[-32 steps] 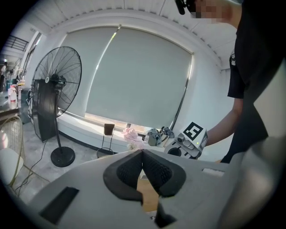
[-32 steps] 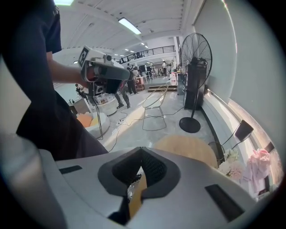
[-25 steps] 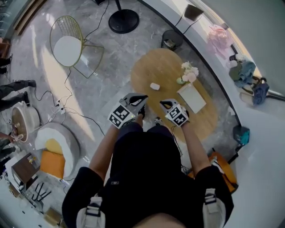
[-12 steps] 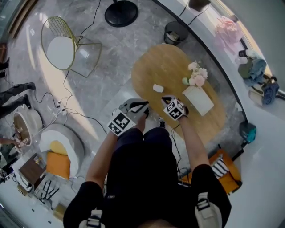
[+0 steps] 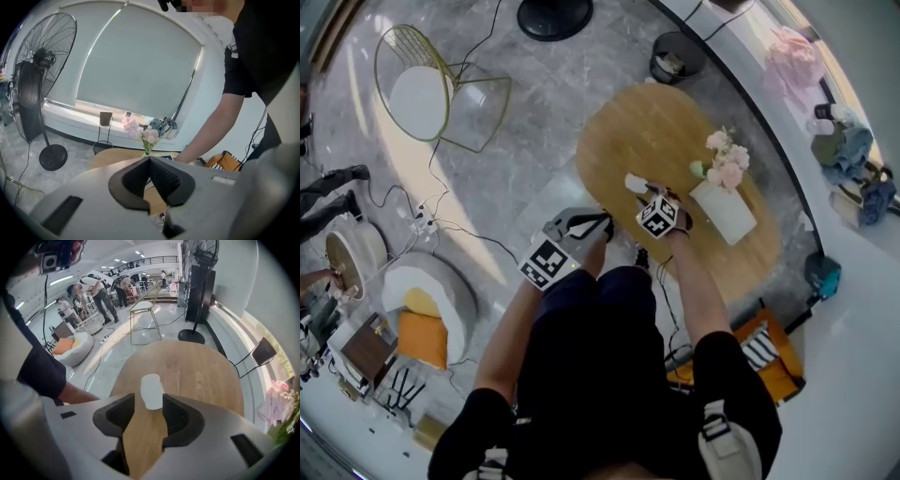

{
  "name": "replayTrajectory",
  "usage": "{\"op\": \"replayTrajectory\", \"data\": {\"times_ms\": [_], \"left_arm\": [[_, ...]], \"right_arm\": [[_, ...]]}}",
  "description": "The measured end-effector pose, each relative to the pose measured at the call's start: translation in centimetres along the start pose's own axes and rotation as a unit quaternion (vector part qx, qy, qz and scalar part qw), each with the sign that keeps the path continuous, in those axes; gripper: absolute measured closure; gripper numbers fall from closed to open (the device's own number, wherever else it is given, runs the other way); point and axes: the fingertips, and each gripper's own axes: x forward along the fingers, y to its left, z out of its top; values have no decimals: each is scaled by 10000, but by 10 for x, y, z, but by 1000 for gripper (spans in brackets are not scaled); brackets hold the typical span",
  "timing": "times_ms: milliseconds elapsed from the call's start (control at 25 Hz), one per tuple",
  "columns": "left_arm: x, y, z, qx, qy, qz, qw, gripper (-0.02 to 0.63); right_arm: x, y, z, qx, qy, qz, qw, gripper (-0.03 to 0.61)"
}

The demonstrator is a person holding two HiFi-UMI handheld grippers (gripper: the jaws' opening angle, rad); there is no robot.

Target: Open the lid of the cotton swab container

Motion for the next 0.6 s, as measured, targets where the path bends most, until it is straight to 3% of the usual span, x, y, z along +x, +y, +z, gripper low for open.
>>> {"op": "replayTrajectory", "data": {"times_ms": [120, 240, 600], "left_arm": [[1, 7, -1, -1, 13, -30, 10000, 614], [3, 14, -1, -11, 13, -9, 10000, 614], [-11, 21, -22, -94, 183, 98, 9997, 614]], "right_arm": [[15, -6, -5, -224, 226, -73, 9995, 339], [29, -12, -10, -345, 405, -90, 9985, 319], [52, -13, -6, -356, 544, -148, 9978, 358]]}}
